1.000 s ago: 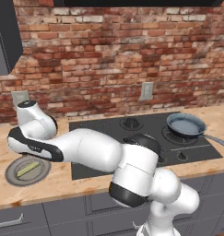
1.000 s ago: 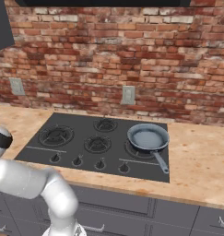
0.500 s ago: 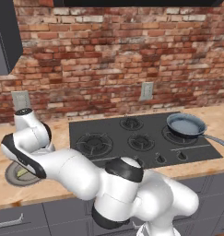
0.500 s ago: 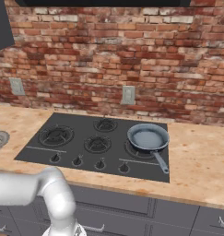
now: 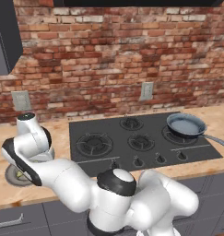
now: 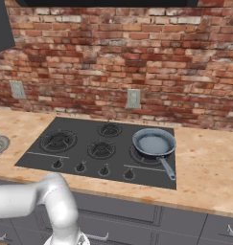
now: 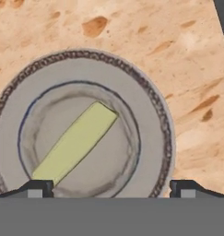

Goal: Pick up the butter stick and place it in the pan. Then turn on the burner for the pan.

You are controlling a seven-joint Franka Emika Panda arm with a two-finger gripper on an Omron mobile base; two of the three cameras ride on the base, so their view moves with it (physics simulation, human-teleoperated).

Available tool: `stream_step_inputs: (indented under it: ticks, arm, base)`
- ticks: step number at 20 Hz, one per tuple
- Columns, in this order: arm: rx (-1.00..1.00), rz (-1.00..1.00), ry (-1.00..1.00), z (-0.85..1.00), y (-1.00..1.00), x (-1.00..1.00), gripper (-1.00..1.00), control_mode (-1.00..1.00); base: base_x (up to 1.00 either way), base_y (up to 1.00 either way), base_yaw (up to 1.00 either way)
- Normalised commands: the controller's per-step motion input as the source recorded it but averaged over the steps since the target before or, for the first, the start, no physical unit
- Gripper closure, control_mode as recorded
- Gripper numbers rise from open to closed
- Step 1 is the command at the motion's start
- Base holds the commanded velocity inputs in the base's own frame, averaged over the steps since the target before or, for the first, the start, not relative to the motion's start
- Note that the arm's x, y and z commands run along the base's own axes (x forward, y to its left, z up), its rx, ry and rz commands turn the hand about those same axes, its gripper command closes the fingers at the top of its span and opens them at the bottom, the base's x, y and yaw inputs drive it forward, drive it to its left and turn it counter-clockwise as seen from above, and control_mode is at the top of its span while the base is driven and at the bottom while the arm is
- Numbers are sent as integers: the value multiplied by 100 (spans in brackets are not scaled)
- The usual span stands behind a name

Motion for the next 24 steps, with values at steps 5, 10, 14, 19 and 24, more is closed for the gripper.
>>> stream_step_inputs:
  ticks: [5, 10, 14, 19, 24]
  arm:
    - [3, 0, 1, -6, 4, 1, -100, -100]
    - [0, 0, -1, -21, 28, 21, -100, -100]
    - [0, 0, -7, -16, 20, 19, -100, -100]
    - [0, 0, -6, -10, 17, 22, -100, -100]
    - [0, 0, 0, -23, 22, 13, -100, -100]
  base:
    - [0, 0, 0]
    - [0, 0, 0]
    - [0, 0, 0]
    - [0, 0, 0]
    - [0, 0, 0]
